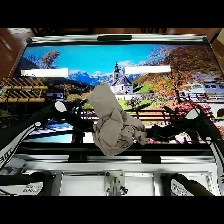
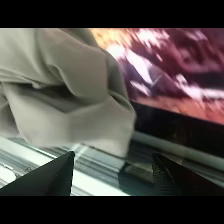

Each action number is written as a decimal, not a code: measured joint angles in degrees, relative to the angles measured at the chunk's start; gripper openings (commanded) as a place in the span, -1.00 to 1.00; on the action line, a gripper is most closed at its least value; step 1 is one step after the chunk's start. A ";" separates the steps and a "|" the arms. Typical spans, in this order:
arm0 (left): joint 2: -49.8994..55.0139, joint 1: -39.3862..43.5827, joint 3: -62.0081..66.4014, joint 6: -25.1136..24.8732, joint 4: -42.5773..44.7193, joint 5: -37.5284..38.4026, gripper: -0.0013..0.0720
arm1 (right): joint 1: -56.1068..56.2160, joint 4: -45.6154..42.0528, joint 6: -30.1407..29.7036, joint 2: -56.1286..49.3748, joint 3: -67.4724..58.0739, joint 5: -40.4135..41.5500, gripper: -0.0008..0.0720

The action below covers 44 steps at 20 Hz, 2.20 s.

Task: Fold the shirts.

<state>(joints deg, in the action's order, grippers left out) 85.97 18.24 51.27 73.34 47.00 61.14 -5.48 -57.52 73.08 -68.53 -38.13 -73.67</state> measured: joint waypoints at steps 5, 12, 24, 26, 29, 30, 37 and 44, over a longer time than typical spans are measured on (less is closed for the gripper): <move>-0.68 0.00 1.29 -0.52 0.48 0.79 -0.87 | 7.43 5.64 -1.81 -3.34 0.70 3.48 -0.77; -6.99 -0.04 14.01 -0.72 6.10 4.63 -0.87 | 11.54 6.97 -6.38 -0.63 -8.81 -3.54 -0.81; -31.87 -6.27 67.30 21.07 43.41 -0.98 -0.87 | 11.93 -14.71 4.00 24.72 -66.01 9.25 -0.81; -35.69 -6.69 67.58 22.80 45.90 -2.29 -0.87 | 11.96 -11.52 6.16 26.80 -69.13 11.82 -0.81; -38.82 -6.97 66.12 24.06 51.34 -2.43 -0.87 | 11.96 -9.68 9.35 27.89 -71.14 9.11 -0.81; -39.08 -6.99 65.79 24.37 53.99 -1.84 -0.87 | 11.96 -9.66 10.80 27.76 -71.41 6.36 -0.81; -28.94 -7.13 65.09 24.68 63.32 -2.67 -0.87 | 12.07 -9.77 18.23 20.31 -61.18 -11.32 -0.81; -6.21 -6.49 65.00 24.81 52.94 2.36 -0.86 | 12.07 -21.57 21.29 3.48 -48.83 -4.42 -0.81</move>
<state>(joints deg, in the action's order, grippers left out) 79.77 11.75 116.27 98.15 99.94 63.51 6.59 -79.09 94.37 -65.06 -86.96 -78.08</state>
